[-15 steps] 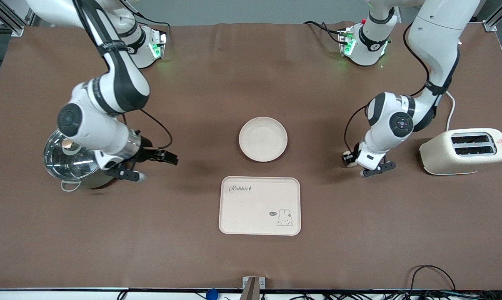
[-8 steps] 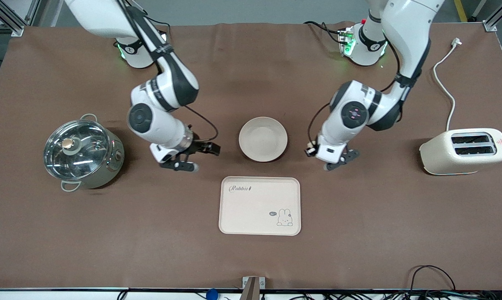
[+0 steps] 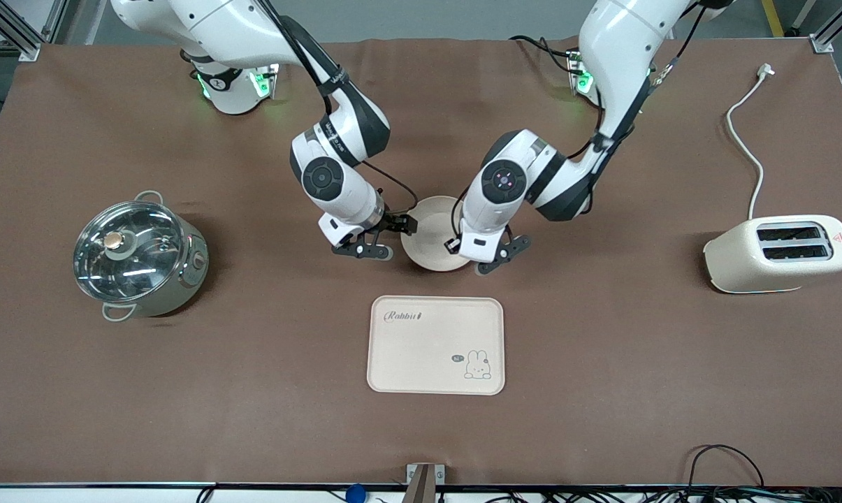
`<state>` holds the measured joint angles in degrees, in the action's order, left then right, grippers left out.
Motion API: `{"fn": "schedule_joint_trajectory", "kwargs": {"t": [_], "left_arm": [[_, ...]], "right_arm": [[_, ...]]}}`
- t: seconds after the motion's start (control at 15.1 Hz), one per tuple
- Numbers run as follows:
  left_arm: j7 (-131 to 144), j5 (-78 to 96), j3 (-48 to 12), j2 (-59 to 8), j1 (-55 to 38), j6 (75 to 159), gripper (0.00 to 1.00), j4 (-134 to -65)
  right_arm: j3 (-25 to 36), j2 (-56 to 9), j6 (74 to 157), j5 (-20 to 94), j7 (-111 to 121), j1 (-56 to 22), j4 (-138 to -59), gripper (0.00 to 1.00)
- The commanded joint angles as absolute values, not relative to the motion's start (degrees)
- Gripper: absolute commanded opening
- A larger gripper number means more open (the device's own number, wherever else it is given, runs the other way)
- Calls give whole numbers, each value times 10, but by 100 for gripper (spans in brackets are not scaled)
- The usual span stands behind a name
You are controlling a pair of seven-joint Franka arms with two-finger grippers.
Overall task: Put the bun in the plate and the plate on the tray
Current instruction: 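Lower the bun onto the plate while the right gripper grips the rim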
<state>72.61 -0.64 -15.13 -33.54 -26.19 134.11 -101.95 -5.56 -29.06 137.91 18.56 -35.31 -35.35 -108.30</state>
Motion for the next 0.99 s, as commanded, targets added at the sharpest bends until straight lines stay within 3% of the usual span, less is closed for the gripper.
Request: {"fn": "schedule_joint_trajectory", "kwargs": {"t": [0.0, 0.26, 0.4, 0.73, 0.93], "left_arm": [[736, -1, -149, -367, -273, 1356, 46, -994], [771, -1, -149, -370, -282, 1365, 72, -995], [772, -1, -149, -355, -277, 1360, 100, -995], [736, -9, -148, -301, -221, 1290, 100, -967], [708, -9, -148, -294, -190, 1217, 100, -911]], "right_arm": [[-50, -287, 1408, 196, -363, -365, -1100, 97], [-49, -331, 1431, 189, -370, -381, -1082, 78], [-47, -339, 1431, 188, -369, -387, -1079, 62], [-48, -343, 1431, 188, -370, -389, -1072, 40], [-47, -346, 1431, 188, -370, -391, -1065, 18]]}}
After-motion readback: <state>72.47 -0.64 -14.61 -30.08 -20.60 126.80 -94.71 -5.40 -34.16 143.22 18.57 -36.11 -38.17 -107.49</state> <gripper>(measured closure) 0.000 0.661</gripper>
